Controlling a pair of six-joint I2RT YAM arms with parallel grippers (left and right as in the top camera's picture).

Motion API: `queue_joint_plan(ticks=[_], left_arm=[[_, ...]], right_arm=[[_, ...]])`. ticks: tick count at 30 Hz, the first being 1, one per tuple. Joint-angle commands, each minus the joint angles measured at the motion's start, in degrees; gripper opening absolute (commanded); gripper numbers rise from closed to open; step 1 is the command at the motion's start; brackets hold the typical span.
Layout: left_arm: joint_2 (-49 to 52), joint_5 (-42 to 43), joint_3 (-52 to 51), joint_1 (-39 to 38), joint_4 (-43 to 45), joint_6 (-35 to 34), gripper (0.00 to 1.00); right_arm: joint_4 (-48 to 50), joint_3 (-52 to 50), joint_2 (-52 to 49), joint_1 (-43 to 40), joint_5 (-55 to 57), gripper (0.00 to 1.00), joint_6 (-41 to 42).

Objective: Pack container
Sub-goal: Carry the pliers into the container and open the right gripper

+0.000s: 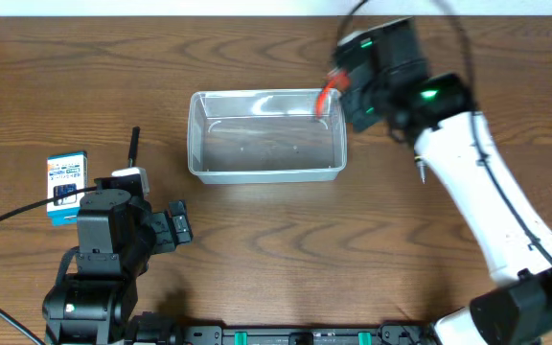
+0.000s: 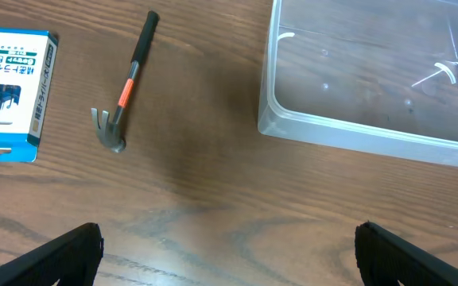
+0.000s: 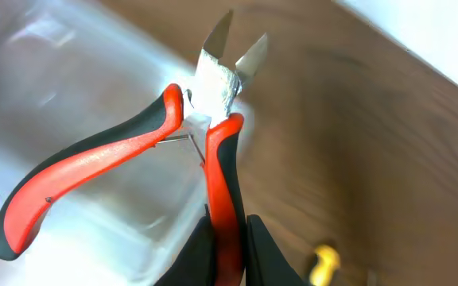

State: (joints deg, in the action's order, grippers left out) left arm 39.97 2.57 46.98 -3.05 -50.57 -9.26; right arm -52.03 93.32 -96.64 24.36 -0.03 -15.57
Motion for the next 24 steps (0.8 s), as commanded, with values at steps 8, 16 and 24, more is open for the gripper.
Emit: queue_joint_plan(ticks=[8,16,24], left_arm=[[0.0,-0.7,1.2,0.1,-0.7,-0.9,0.98],[0.0,-0.7,1.1,0.1,-1.5,-0.9,0.98],[0.0,-0.7,1.2,0.1,-1.5,-0.9,0.98]], right_arm=[[1.0,-0.3,-12.0,5.6,-6.4,0.01,-14.5],[1.0,-0.3,-21.9,5.6,-7.1,0.01,-12.8],[0.2,-0.3,-24.8,5.6,-7.1,0.03,-12.1]])
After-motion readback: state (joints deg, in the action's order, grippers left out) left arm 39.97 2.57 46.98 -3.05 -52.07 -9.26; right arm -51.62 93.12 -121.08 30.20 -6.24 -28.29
